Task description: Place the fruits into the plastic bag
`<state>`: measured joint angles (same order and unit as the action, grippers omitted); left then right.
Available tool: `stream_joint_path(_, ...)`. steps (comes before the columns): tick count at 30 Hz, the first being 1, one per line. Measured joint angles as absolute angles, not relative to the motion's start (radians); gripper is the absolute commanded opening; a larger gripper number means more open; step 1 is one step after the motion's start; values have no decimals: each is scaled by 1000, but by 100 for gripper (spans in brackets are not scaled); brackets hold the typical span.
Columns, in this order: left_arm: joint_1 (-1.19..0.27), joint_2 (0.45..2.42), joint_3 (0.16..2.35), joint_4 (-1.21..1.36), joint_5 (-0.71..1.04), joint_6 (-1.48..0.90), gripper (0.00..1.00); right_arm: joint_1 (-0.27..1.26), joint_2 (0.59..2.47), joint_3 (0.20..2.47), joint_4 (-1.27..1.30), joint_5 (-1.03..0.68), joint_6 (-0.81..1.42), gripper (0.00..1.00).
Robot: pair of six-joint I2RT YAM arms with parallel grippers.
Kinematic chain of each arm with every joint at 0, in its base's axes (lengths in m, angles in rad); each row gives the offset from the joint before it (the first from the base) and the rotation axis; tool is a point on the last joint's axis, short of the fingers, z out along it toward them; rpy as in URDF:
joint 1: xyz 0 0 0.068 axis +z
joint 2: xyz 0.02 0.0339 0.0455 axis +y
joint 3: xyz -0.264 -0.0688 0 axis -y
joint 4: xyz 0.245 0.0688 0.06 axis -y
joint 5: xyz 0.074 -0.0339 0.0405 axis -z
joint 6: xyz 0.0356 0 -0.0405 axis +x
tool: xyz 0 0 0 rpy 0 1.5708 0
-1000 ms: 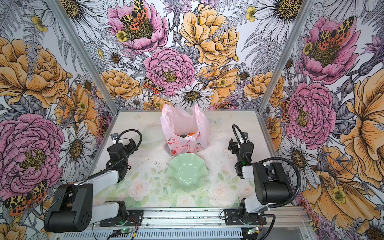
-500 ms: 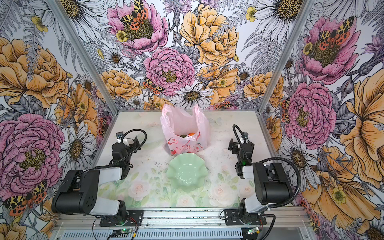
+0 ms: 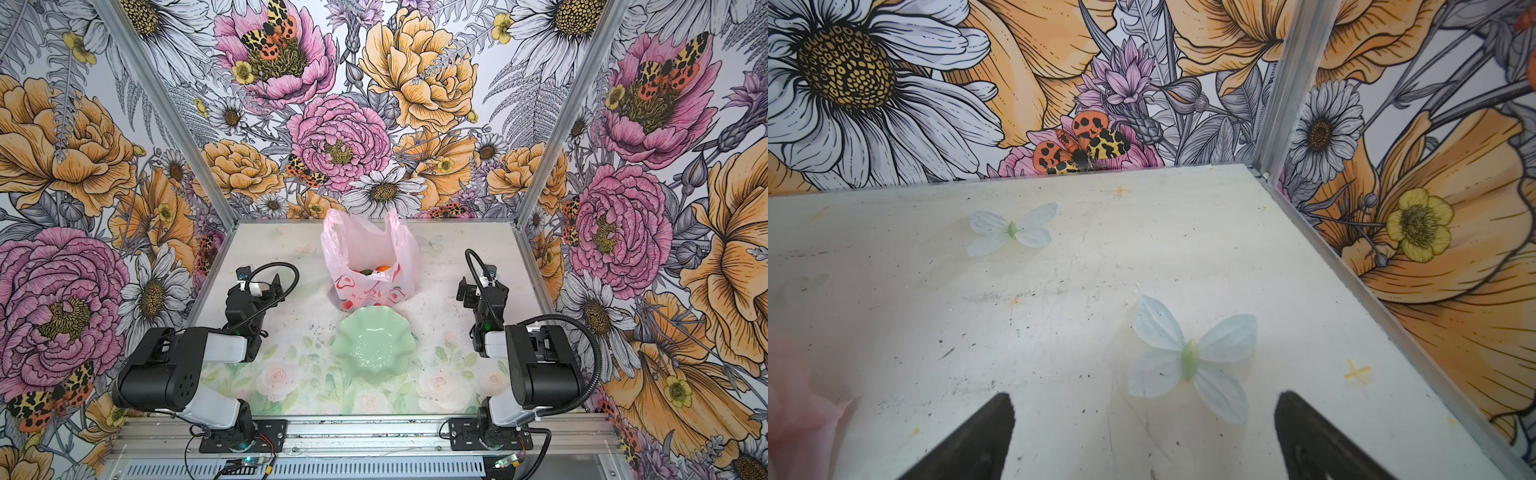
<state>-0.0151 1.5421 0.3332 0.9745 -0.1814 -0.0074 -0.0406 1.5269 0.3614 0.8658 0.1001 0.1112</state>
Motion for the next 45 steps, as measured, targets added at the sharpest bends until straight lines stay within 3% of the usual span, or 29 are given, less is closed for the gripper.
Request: stream_joint_path(45,-14,1547,356,947,-185,-8,99,-12,1527,371,855,127,102,99)
